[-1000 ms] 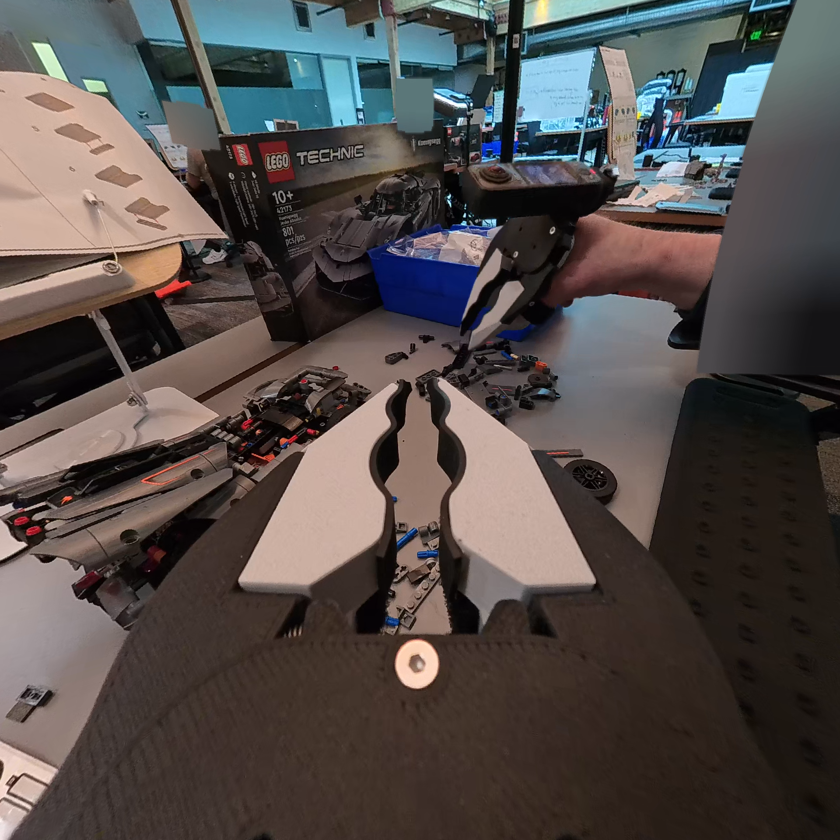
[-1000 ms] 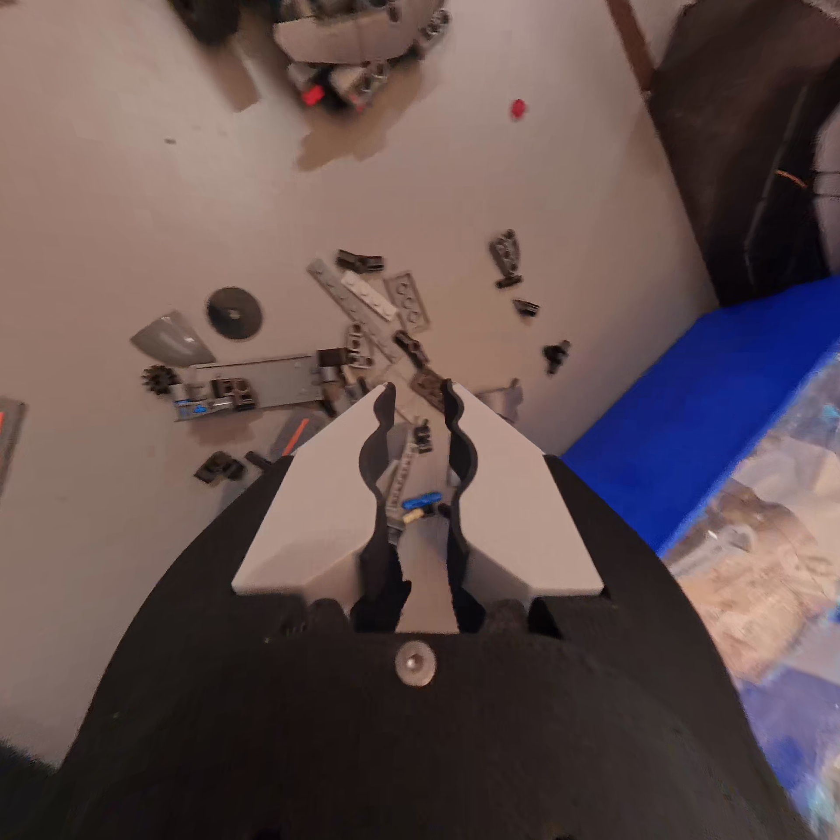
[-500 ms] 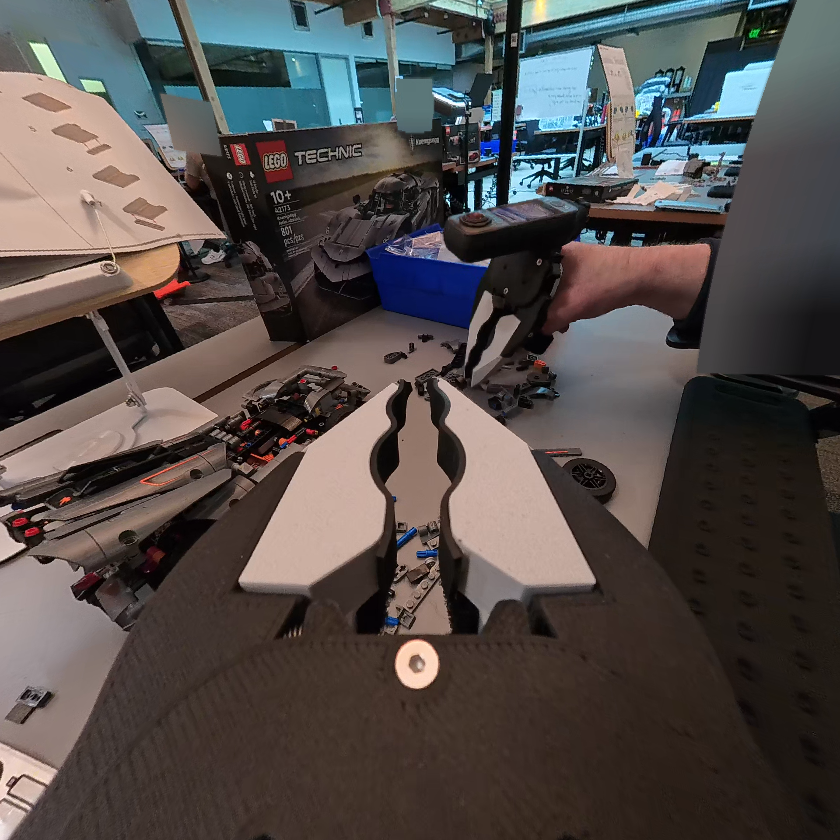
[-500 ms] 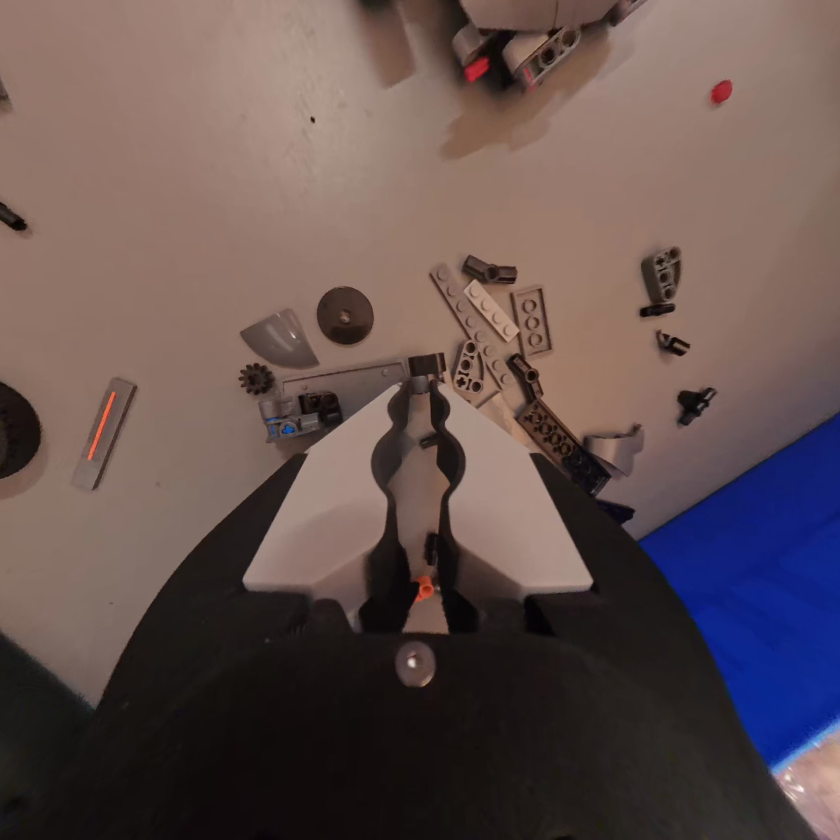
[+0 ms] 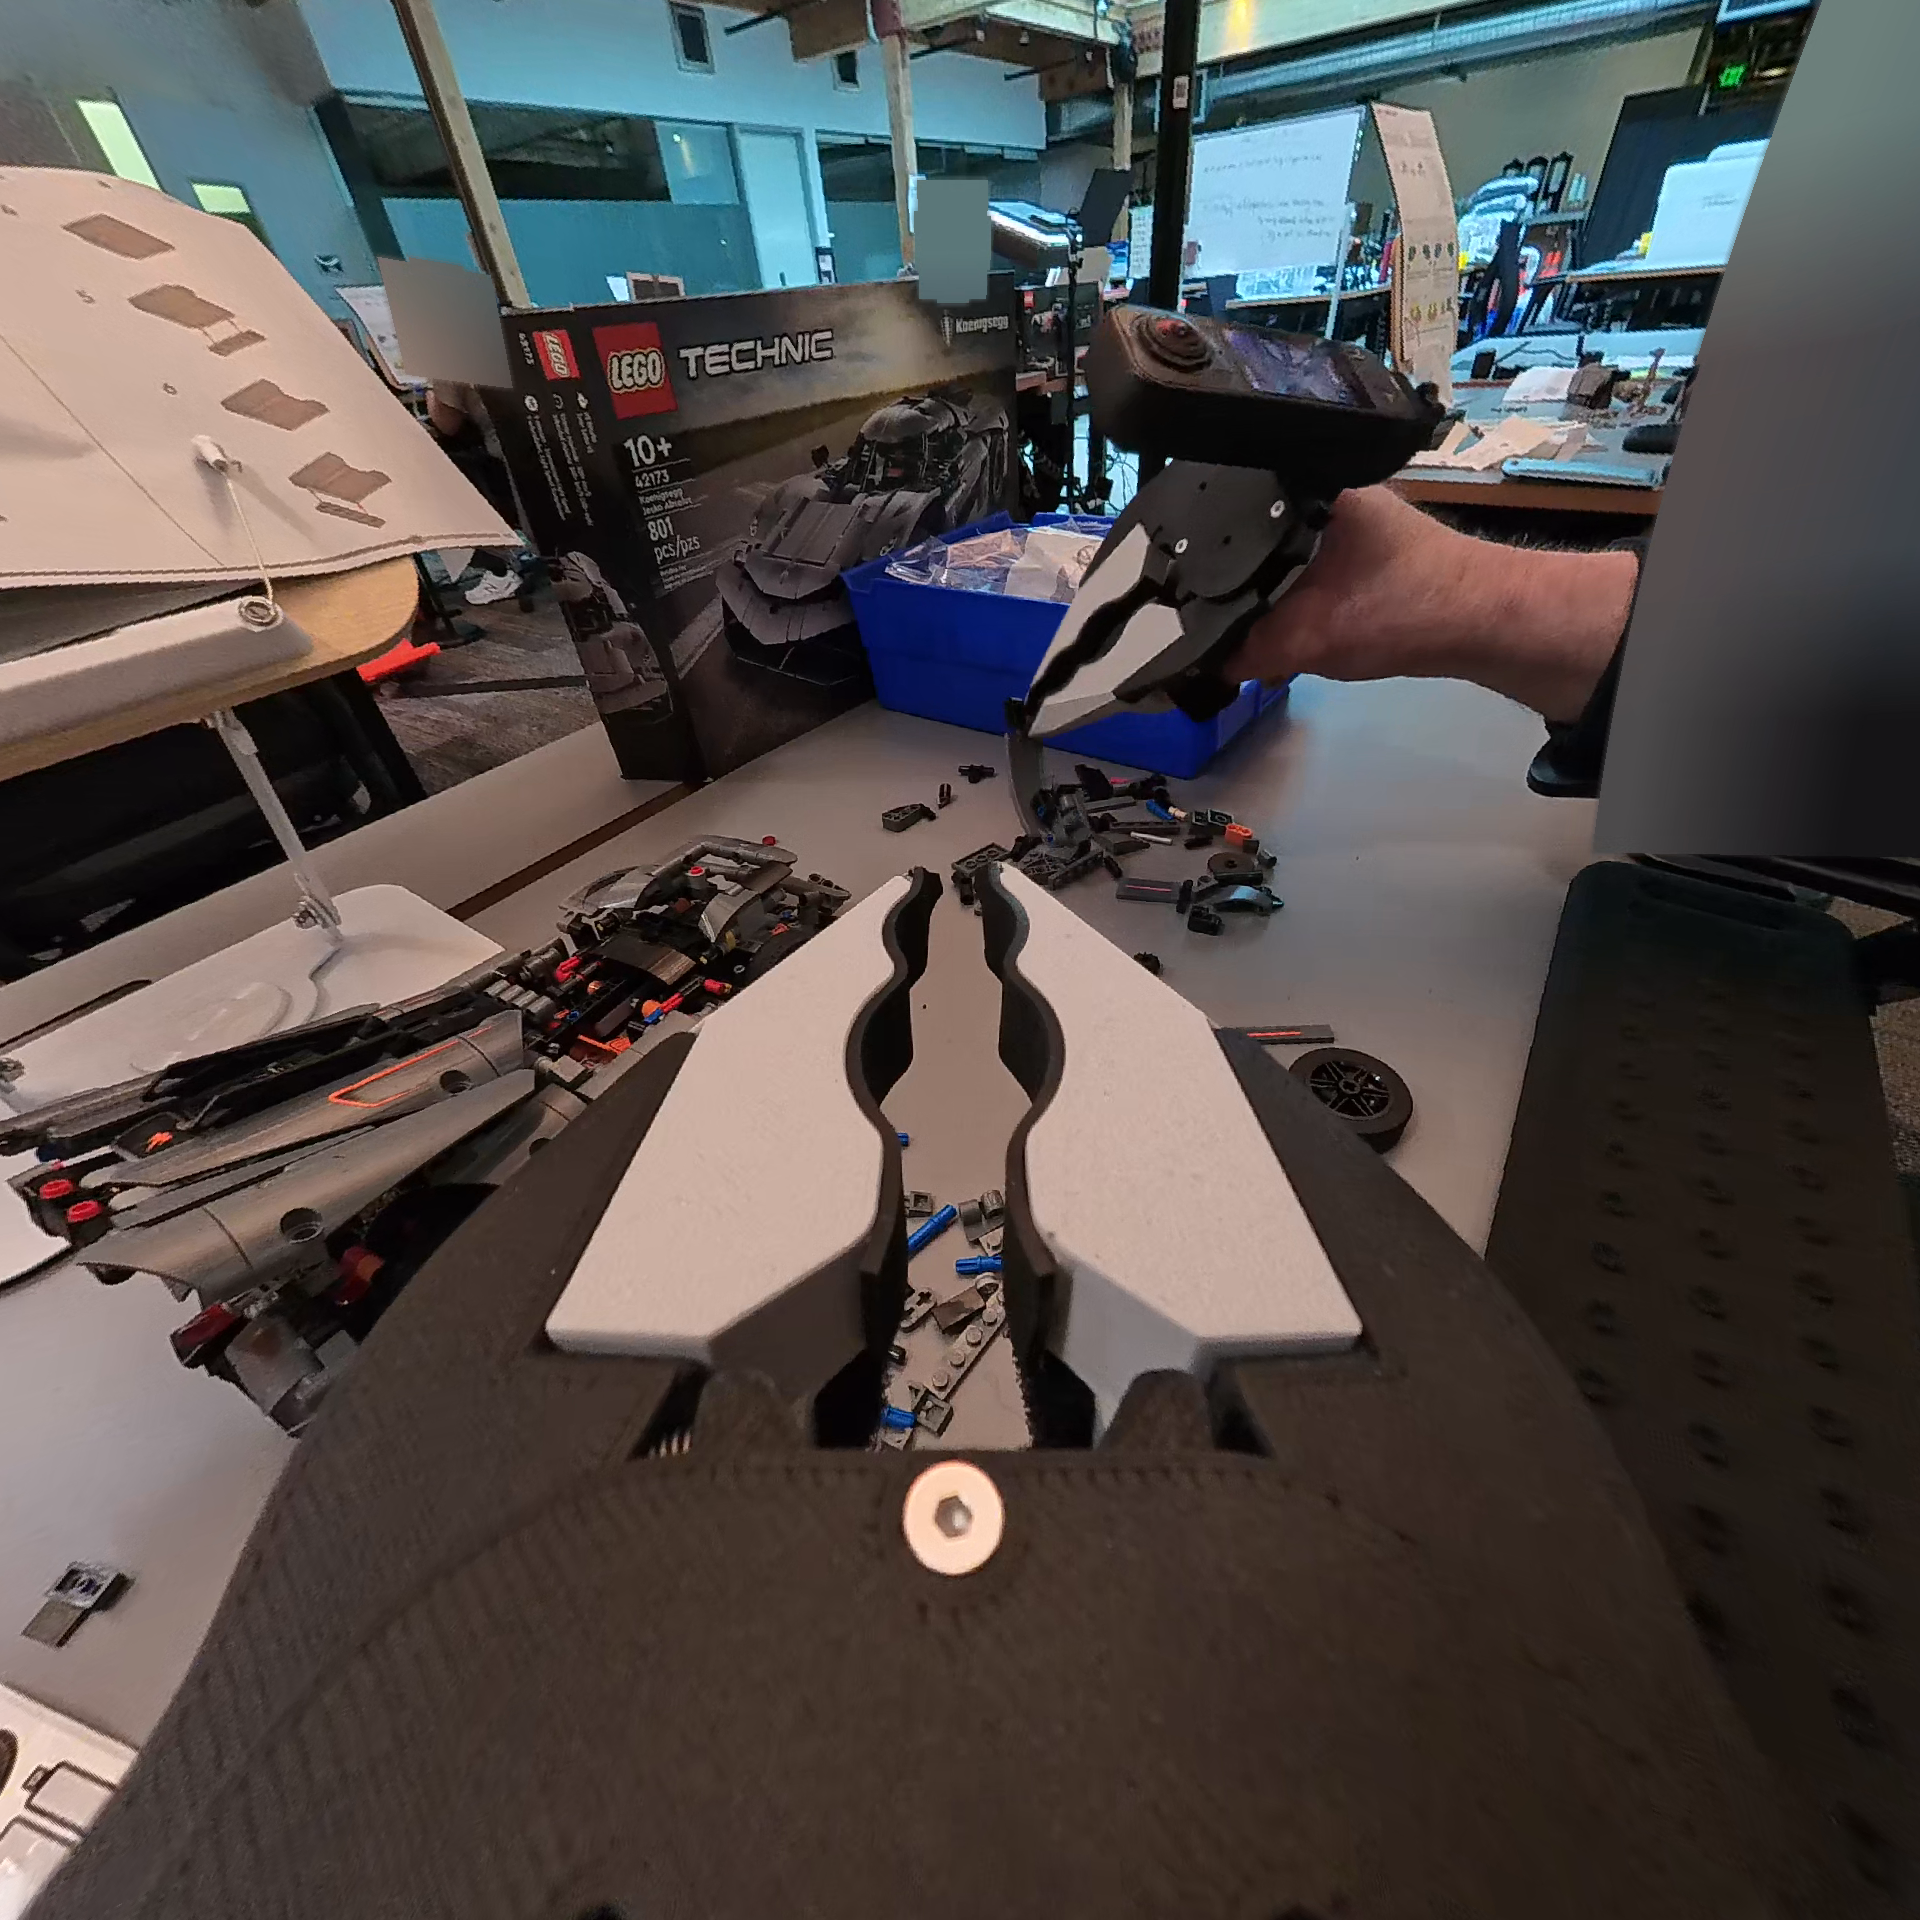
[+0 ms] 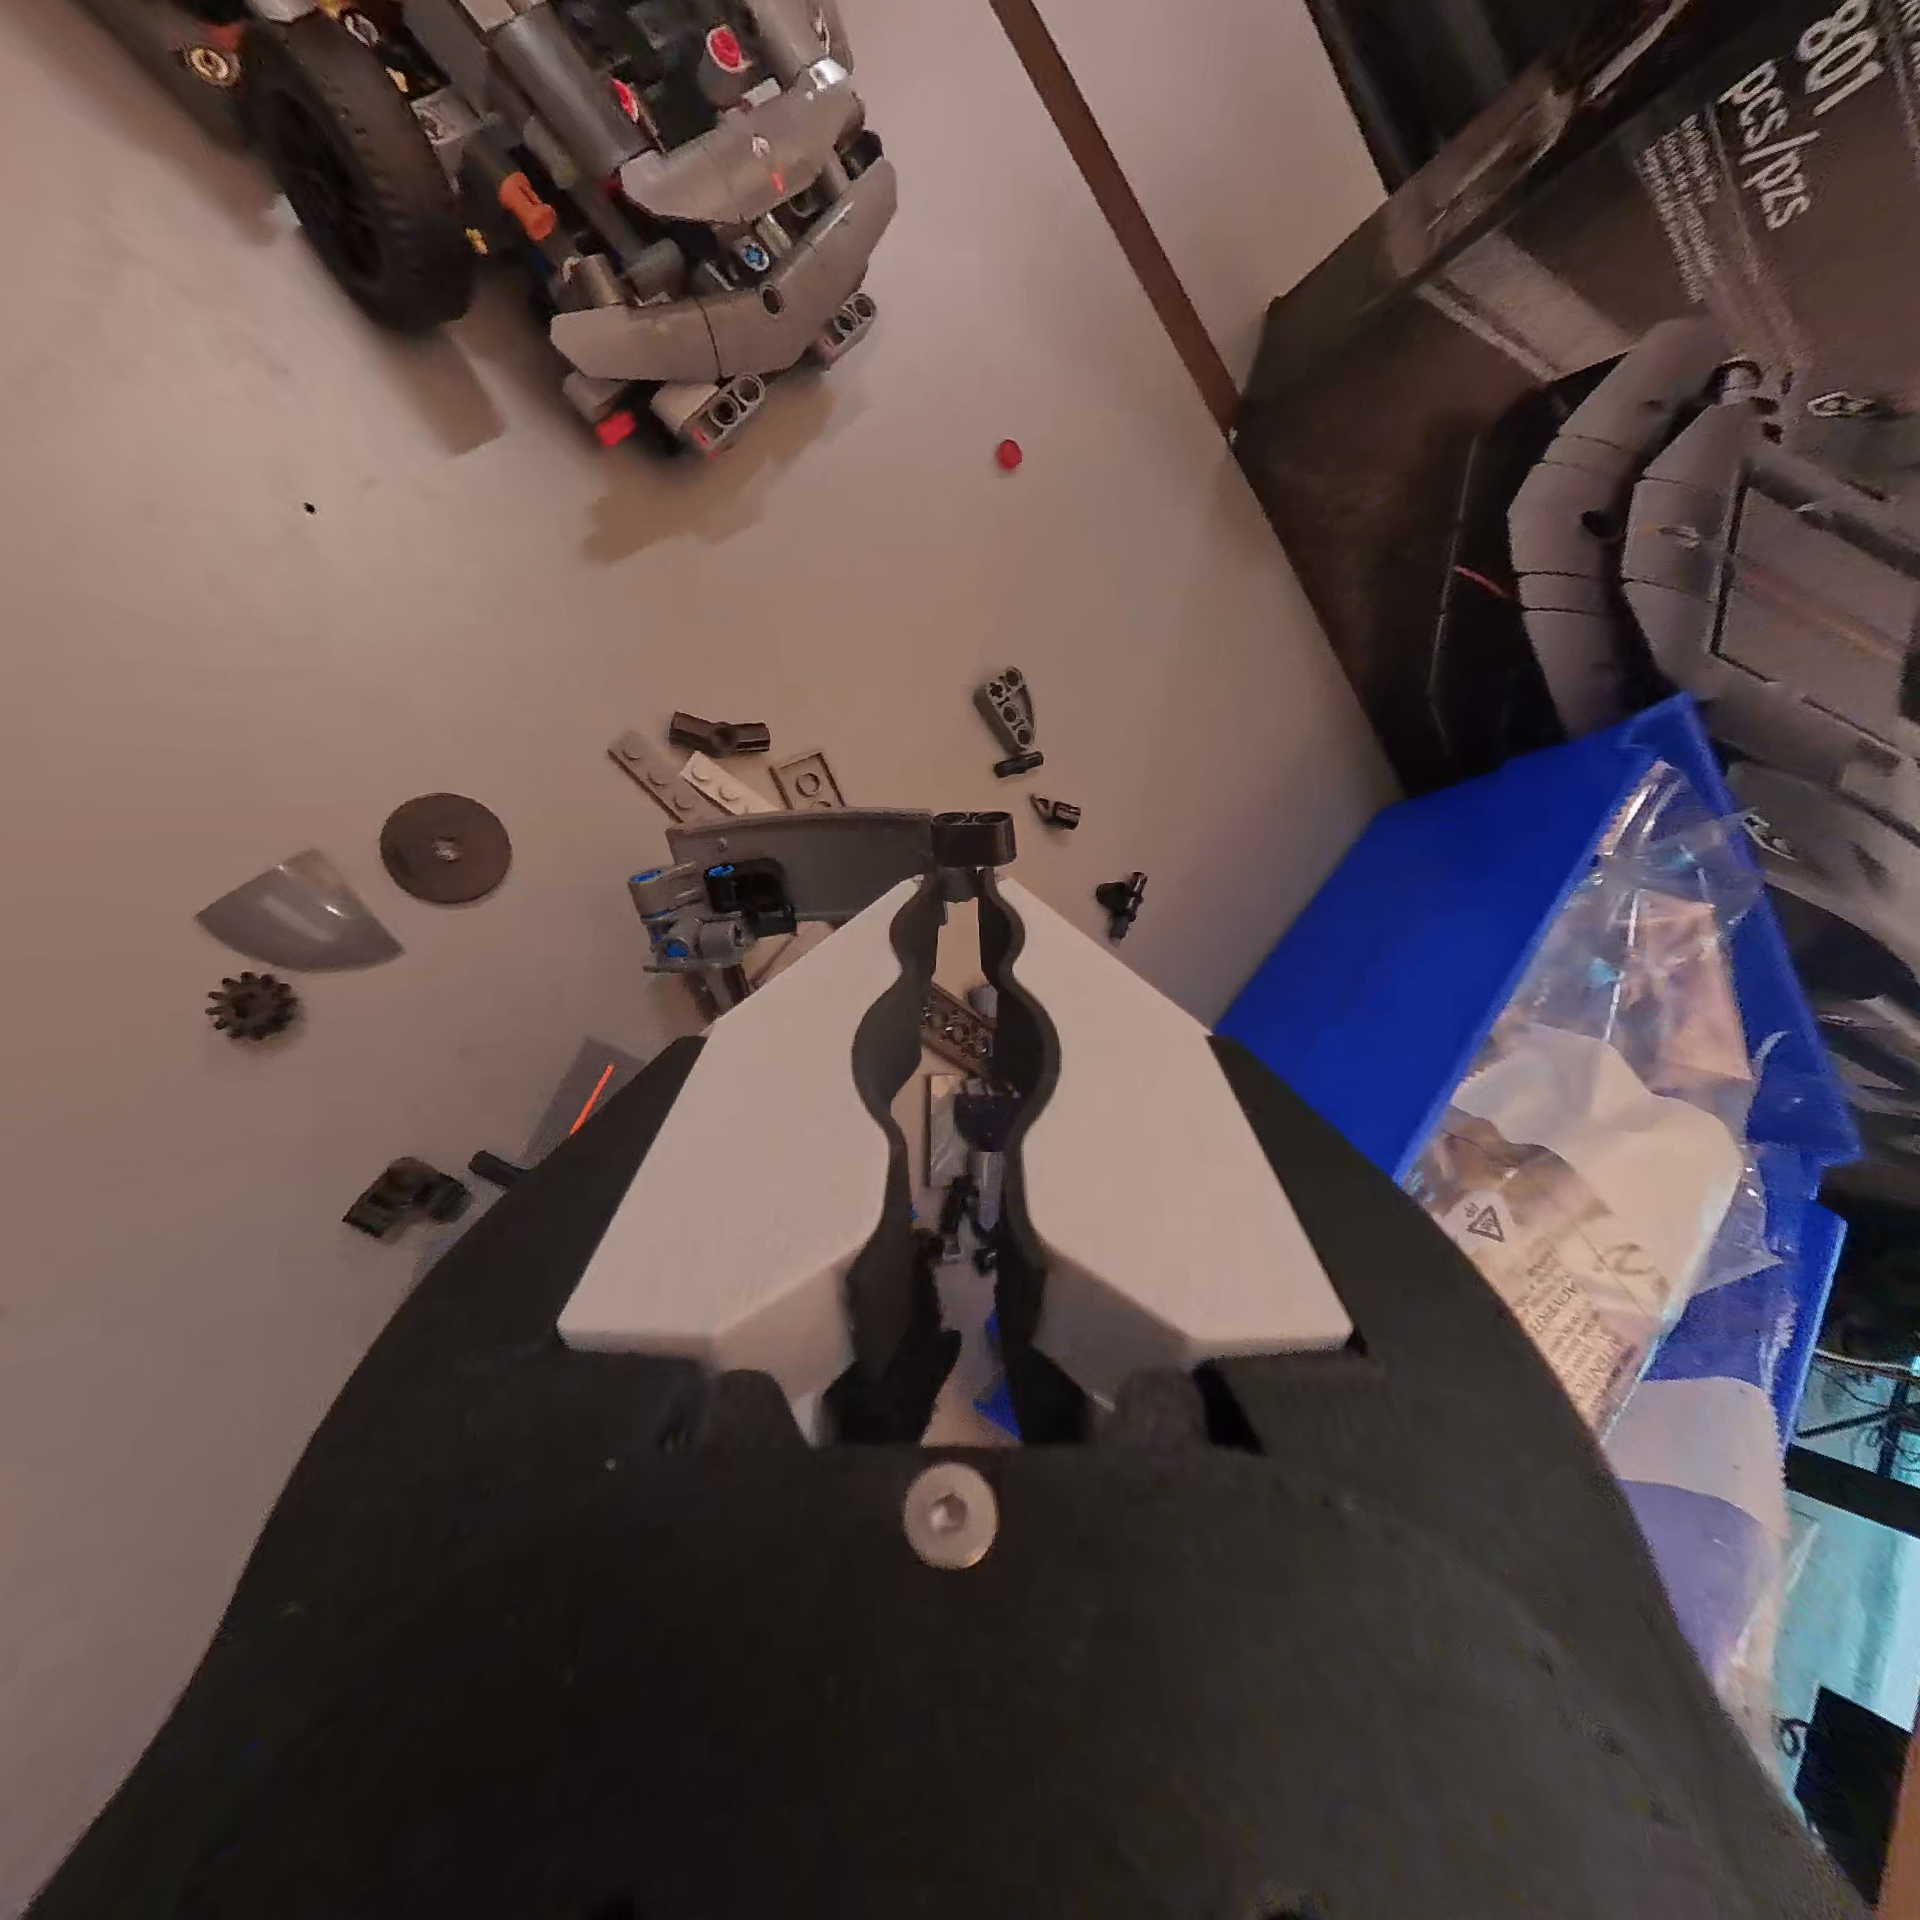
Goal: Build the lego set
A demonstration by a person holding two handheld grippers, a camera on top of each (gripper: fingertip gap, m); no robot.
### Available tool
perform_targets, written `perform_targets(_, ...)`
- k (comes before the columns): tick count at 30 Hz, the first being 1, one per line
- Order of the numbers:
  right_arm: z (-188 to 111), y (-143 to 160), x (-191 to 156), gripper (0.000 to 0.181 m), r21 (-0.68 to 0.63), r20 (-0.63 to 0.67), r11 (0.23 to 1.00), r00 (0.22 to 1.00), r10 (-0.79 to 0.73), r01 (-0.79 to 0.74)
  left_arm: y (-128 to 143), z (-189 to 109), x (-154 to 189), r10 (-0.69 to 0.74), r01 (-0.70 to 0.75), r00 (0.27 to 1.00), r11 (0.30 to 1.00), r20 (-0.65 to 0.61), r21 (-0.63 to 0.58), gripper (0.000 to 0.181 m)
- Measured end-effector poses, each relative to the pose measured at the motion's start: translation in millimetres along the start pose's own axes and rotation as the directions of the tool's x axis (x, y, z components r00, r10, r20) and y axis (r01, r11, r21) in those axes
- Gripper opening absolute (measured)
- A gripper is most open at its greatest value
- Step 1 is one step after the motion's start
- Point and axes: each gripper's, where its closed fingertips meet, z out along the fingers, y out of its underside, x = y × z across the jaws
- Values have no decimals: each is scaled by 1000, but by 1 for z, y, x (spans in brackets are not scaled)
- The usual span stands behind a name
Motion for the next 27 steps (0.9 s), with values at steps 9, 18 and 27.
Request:
perform_targets(9,-14,-18,13,5,113,-65,994,998,20,-13,1,0,-1,0,0,1000,1000,3,-2,7)
perform_targets(18,-55,-22,70,5,296,-182,937,952,245,-184,2,1,-2,-1,1,1000,1000,5,-9,7)
perform_targets(27,-42,-19,54,5,239,-116,956,972,203,-171,2,0,-5,-3,3,1000,1000,23,-5,7)
